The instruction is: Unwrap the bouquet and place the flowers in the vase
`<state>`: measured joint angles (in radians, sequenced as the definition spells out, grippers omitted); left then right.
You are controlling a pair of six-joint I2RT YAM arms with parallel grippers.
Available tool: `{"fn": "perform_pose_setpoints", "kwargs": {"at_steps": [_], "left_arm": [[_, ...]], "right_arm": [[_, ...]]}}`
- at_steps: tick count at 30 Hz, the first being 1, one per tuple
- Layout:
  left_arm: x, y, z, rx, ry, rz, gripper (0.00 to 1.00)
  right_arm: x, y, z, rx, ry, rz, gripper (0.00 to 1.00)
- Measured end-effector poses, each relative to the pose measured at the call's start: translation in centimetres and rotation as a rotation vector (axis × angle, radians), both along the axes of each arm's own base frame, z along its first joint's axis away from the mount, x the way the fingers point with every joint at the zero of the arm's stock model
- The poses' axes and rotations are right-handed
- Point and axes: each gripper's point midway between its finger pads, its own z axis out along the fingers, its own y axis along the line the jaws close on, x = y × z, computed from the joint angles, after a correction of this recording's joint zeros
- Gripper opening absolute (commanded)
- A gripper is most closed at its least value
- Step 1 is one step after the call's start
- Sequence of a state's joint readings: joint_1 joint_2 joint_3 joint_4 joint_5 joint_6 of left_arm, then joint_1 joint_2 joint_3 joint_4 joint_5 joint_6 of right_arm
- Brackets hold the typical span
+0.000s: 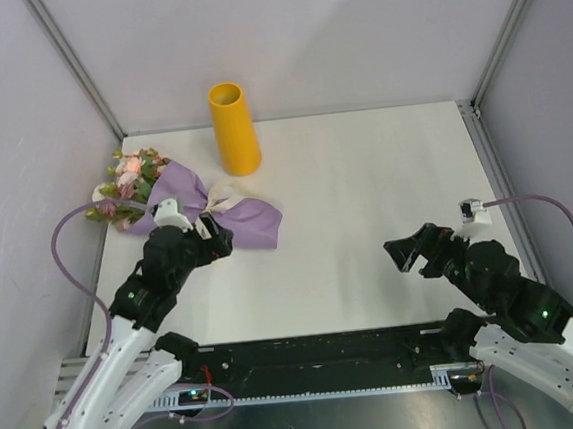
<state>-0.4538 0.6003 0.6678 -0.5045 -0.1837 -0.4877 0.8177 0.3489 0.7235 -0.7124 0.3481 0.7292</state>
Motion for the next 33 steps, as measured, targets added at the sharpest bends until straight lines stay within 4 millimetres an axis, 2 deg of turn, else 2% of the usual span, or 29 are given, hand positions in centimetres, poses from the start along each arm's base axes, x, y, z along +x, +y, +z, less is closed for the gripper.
{"fn": "perform_pose_setpoints", "kwargs": {"at_steps": [8,12,15,18,28,33], "left_arm": [[3.8,2.5,-4.3,-0.150,0.222,0.358,0.86],[5.2,3.0,-4.6,-0.258,0.232,0.469,0.81],[6.4,2.6,-4.5,-0.338,0.213,0.507,0.77],[7.4,2.2,-5.2,-0.371,0.225,0.530,0.76],[9.6,1.0,-9.4,-0.408,0.313,0.574,0.72],[10.3,0.1,-11.1,-0.423,0.351,0.562,0.65]], "right_arm": [[-1.1,-0.2,1.2,0.044,-0.059,0.050,1.00],[-1.5,-0.1,1.6,0.061,-0.074,0.073,0.99],[-1.8,0.0,1.8,0.070,-0.077,0.086,0.99],[-1.9,0.1,1.8,0.076,-0.077,0.095,0.99],[-2.5,-0.3,2.1,0.104,-0.088,0.096,0.99],[-2.8,-0.6,2.2,0.128,-0.085,0.091,0.98]]}}
